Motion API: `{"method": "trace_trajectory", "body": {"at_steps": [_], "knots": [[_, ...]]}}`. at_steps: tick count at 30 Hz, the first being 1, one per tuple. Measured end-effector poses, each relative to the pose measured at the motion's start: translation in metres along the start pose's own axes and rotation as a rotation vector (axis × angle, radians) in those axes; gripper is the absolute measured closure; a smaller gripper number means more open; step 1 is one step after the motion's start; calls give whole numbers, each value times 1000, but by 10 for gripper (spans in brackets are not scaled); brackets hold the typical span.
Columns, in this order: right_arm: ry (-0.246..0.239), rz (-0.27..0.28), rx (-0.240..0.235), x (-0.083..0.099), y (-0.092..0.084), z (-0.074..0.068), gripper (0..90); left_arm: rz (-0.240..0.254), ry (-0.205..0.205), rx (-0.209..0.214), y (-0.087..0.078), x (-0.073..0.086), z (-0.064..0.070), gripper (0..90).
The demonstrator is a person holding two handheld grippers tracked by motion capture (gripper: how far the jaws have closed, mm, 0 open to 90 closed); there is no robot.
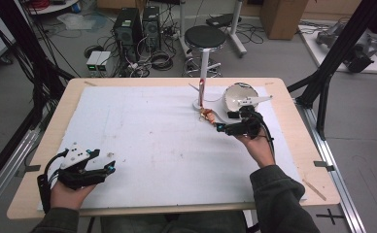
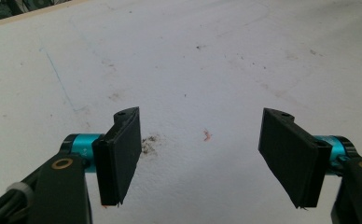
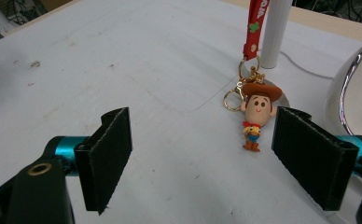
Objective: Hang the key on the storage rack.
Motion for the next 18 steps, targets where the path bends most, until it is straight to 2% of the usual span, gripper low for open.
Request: {"method": "trace_trajectory", "body": {"at_steps": [7, 18], "knots": [[-22, 15, 6, 3, -7, -3, 194, -1, 2, 1, 0, 0, 0, 302], [16, 11, 18, 26, -17, 4, 193, -1, 2, 1, 1, 0, 1, 302]]}}
Point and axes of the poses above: each handheld gripper's, and its own axes: y roughly forward along the jaws, x roughly out of its underside, z roughly to its right, the point moved 4 cm from there along y, roughly forward along the jaws, and after that the axes turned 1 degree about x, right-handed, at the moved point
